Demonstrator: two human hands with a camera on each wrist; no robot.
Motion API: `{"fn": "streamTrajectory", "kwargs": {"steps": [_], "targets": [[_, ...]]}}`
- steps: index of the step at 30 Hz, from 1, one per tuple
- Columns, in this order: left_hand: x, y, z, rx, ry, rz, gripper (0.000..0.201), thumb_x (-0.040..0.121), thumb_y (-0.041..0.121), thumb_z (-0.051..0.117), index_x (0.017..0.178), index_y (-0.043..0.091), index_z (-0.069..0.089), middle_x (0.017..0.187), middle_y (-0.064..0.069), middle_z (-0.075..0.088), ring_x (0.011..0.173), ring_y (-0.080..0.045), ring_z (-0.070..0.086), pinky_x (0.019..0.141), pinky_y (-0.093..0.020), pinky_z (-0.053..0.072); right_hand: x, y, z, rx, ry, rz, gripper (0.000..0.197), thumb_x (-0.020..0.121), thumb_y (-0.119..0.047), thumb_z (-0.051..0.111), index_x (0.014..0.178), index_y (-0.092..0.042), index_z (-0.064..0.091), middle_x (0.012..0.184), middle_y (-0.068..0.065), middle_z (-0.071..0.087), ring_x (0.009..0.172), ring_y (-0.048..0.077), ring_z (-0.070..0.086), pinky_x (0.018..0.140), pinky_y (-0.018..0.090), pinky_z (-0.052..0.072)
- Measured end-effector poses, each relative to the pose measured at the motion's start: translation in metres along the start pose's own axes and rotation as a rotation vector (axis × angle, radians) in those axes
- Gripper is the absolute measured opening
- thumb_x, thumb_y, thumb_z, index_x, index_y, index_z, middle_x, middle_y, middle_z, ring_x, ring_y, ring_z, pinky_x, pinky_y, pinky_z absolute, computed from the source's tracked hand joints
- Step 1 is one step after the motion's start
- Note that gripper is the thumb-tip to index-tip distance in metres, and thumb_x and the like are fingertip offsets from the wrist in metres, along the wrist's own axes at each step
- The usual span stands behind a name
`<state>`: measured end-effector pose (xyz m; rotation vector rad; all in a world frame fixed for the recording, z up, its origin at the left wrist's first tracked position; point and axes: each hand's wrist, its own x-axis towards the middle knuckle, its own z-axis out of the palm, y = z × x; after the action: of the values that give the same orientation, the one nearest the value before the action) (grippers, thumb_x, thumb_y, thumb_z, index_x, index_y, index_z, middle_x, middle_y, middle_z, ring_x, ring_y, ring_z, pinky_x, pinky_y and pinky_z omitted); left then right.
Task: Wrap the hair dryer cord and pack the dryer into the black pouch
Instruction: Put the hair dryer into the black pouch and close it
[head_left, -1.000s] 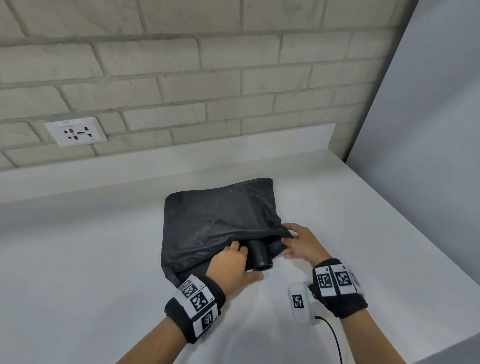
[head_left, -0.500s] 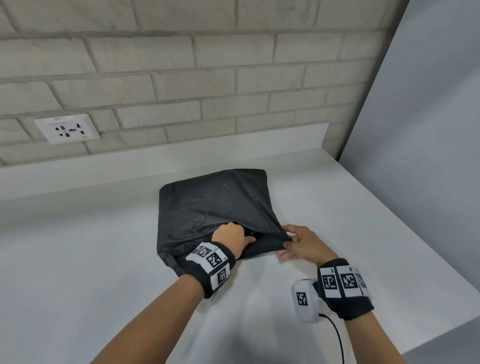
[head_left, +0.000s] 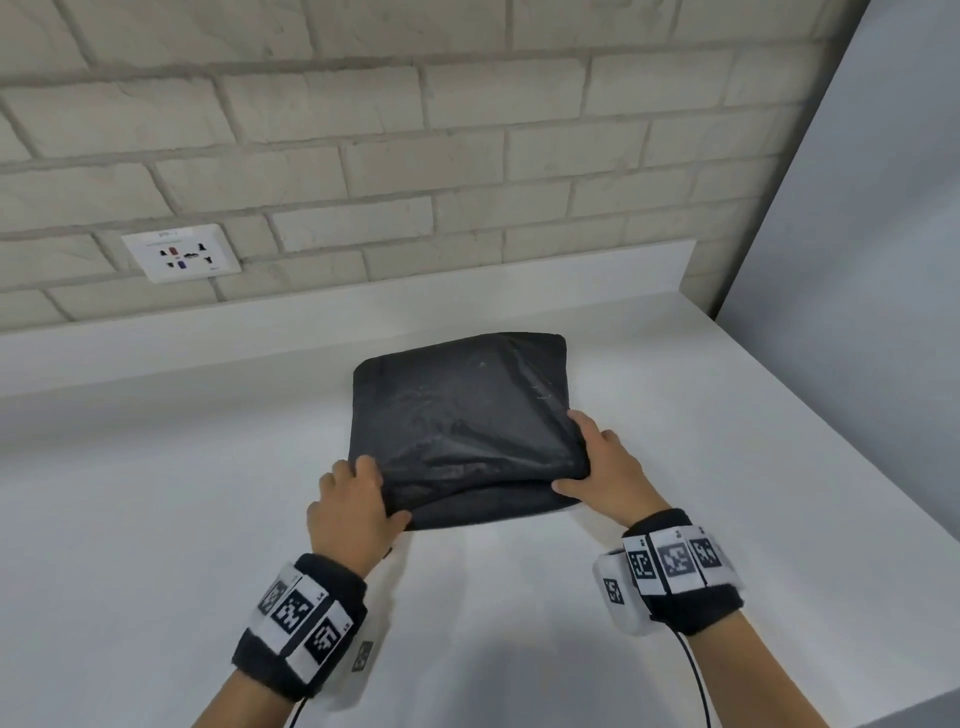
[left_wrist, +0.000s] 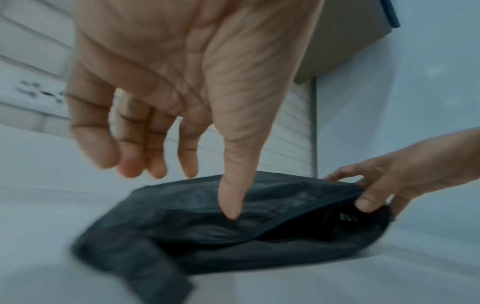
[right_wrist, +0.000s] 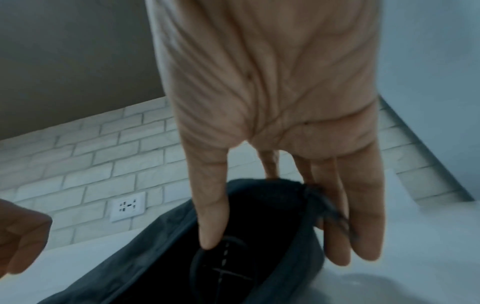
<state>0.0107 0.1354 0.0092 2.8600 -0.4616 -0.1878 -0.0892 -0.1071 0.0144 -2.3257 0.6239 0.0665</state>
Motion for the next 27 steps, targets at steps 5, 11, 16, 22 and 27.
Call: {"fn": "streamTrajectory", "kwargs": {"steps": [5, 11, 16, 22, 27], "targets": [[0.006, -0.033, 0.003, -0.061, -0.145, -0.110, 0.059, 0.073, 0.042, 0.070, 0.113, 0.010, 0.041, 0.103, -0.007, 0.043, 0.094, -0.032, 0.058, 0.074, -0.035, 0.046, 0.009, -0.017, 0.013, -0.166, 0.026, -0.081, 0.065, 0.082, -0.018, 0.065, 0.136, -0.020, 0.028, 0.126, 0.016, 0.038, 0.101, 0.035, 0.056, 0.090, 0.038, 0.047], [0.009, -0.034, 0.004, -0.034, -0.188, 0.022, 0.035, 0.083, 0.023, 0.058, 0.115, 0.017, 0.048, 0.100, -0.006, 0.050, 0.090, -0.030, 0.060, 0.080, -0.033, 0.049, 0.017, -0.024, 0.016, -0.285, 0.027, -0.066, 0.056, 0.080, -0.031, 0.068, 0.123, -0.012, 0.037, 0.119, 0.014, 0.045, 0.100, 0.033, 0.056, 0.082, 0.036, 0.046], [0.012, -0.045, 0.001, -0.076, -0.086, -0.015, 0.024, 0.081, 0.003, 0.051, 0.100, 0.012, 0.062, 0.095, -0.009, 0.066, 0.082, -0.027, 0.059, 0.069, -0.027, 0.043, 0.022, -0.019, 0.015, -0.314, 0.034, -0.011, 0.046, 0.081, -0.039, 0.065, 0.110, -0.010, 0.045, 0.111, 0.013, 0.053, 0.099, 0.031, 0.056, 0.077, 0.033, 0.043], [0.004, -0.051, 0.001, 0.022, -0.133, -0.038, 0.027, 0.084, 0.012, 0.049, 0.105, 0.022, 0.063, 0.098, -0.003, 0.067, 0.076, -0.023, 0.061, 0.068, -0.025, 0.045, 0.025, -0.008, 0.009, -0.080, 0.089, 0.023, 0.022, 0.082, -0.025, 0.066, 0.080, -0.015, 0.046, 0.084, 0.003, 0.055, 0.077, 0.021, 0.051, 0.067, 0.026, 0.037], [0.008, -0.048, -0.008, 0.093, -0.173, 0.015, 0.024, 0.085, 0.030, 0.057, 0.105, 0.020, 0.063, 0.098, -0.003, 0.051, 0.099, -0.024, 0.056, 0.081, -0.030, 0.048, 0.017, 0.012, -0.003, 0.313, -0.087, 0.097, 0.026, 0.075, -0.018, 0.076, 0.092, -0.013, 0.057, 0.073, 0.003, 0.060, 0.062, 0.015, 0.058, 0.056, 0.020, 0.049]]}}
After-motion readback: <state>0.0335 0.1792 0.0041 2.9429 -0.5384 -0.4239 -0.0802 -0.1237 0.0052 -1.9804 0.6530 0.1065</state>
